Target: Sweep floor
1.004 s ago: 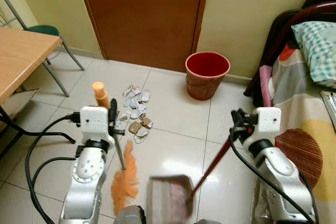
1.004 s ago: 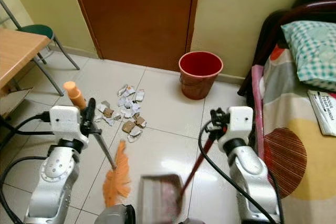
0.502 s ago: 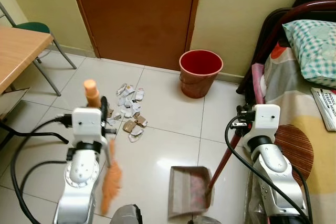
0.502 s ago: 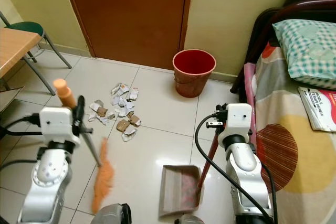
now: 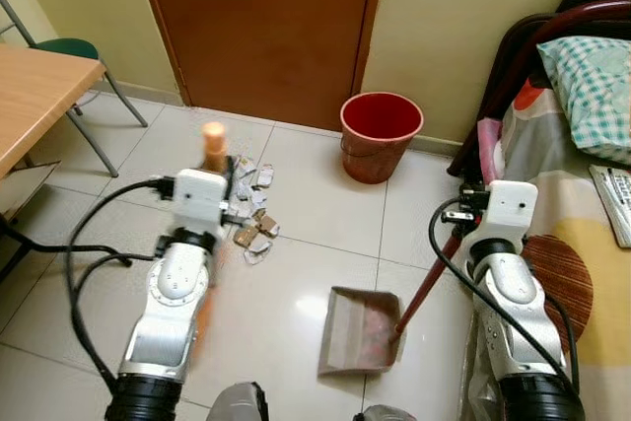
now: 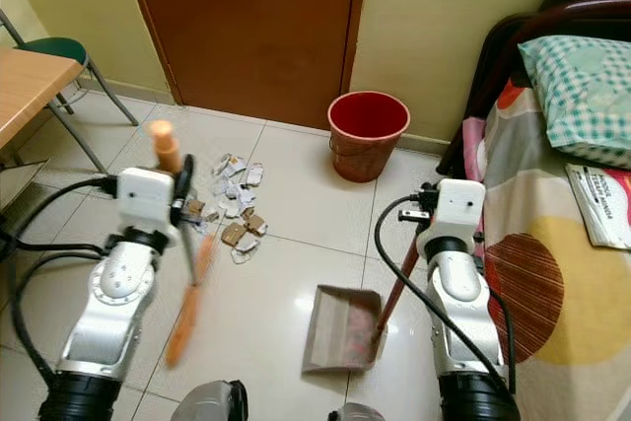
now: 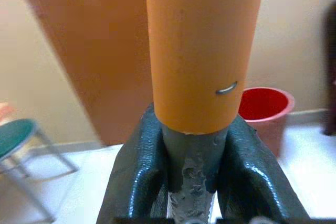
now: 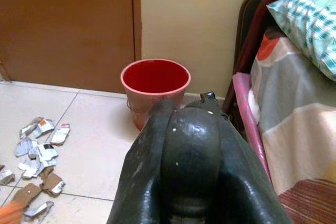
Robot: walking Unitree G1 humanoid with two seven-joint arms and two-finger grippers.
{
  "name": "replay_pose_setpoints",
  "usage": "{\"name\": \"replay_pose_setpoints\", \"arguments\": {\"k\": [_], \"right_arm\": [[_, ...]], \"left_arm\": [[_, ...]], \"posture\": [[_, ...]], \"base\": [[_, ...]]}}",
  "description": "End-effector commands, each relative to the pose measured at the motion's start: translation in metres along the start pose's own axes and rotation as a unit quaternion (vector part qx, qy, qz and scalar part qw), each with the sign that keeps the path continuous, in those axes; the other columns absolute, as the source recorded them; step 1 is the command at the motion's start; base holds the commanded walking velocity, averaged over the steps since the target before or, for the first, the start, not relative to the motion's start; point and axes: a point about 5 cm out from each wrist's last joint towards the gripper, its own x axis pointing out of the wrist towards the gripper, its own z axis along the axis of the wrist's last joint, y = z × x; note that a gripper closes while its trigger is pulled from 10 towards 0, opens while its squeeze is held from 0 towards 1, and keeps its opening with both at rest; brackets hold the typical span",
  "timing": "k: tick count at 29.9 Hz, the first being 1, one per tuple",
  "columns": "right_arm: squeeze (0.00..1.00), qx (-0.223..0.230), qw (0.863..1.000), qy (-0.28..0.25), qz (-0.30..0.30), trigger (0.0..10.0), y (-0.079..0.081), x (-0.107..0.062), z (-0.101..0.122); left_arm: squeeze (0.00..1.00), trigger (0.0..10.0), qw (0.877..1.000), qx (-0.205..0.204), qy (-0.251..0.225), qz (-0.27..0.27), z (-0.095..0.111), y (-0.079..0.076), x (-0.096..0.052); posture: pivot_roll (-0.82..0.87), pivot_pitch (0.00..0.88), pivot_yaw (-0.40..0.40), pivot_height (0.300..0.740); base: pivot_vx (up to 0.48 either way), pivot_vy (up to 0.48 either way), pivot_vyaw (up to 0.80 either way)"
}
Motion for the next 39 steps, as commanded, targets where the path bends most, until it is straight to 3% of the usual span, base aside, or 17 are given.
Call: {"name": "replay_pose_setpoints", "arguments": {"k": [1, 6, 10, 19, 29, 39], "right_arm": [[0.0, 0.003, 1.0, -0.011, -0.003, 10.0, -0.001, 0.002, 0.004], [0.0, -0.009, 1.0, -0.01, -0.014, 10.0, -0.001, 0.003, 0.001], [0.0, -0.001, 1.0, -0.011, -0.023, 10.0, -0.001, 0.008, 0.003], [0.0, -0.01, 0.999, -0.019, -0.041, 10.0, 0.001, 0.016, 0.007], [0.0, -0.006, 0.999, -0.022, -0.04, 10.0, 0.007, 0.014, 0.005], [0.0, -0.027, 0.998, -0.03, -0.048, 10.0, 0.006, 0.015, 0.004]], "left_arm": [[0.0, 10.0, 0.999, 0.031, -0.032, 0.005, 0.011, 0.008, 0.004], [0.0, 10.0, 0.999, 0.033, -0.026, -0.012, 0.007, 0.005, 0.008], [0.0, 10.0, 0.995, 0.081, -0.022, -0.049, 0.002, 0.001, 0.012], [0.0, 10.0, 0.988, 0.093, -0.01, -0.126, 0.0, -0.013, 0.034], [0.0, 10.0, 0.984, 0.101, -0.035, -0.145, 0.008, -0.027, 0.051], [0.0, 10.0, 0.964, 0.096, 0.006, -0.248, -0.006, -0.061, 0.053]], "posture": [[0.0, 0.092, -0.029, 0.74], [0.0, 0.096, -0.029, 0.74], [0.0, 0.099, -0.027, 0.74], [0.0, 0.112, -0.026, 0.74], [-0.02, 0.121, -0.017, 0.74], [-0.02, 0.13, -0.018, 0.74]], "base": [[0.0, 0.0, 0.0], [0.0, 0.0, 0.0], [0.0, 0.0, 0.0], [0.0, 0.0, 0.0], [0.0, 0.0, 0.0], [0.0, 0.0, 0.0]]}}
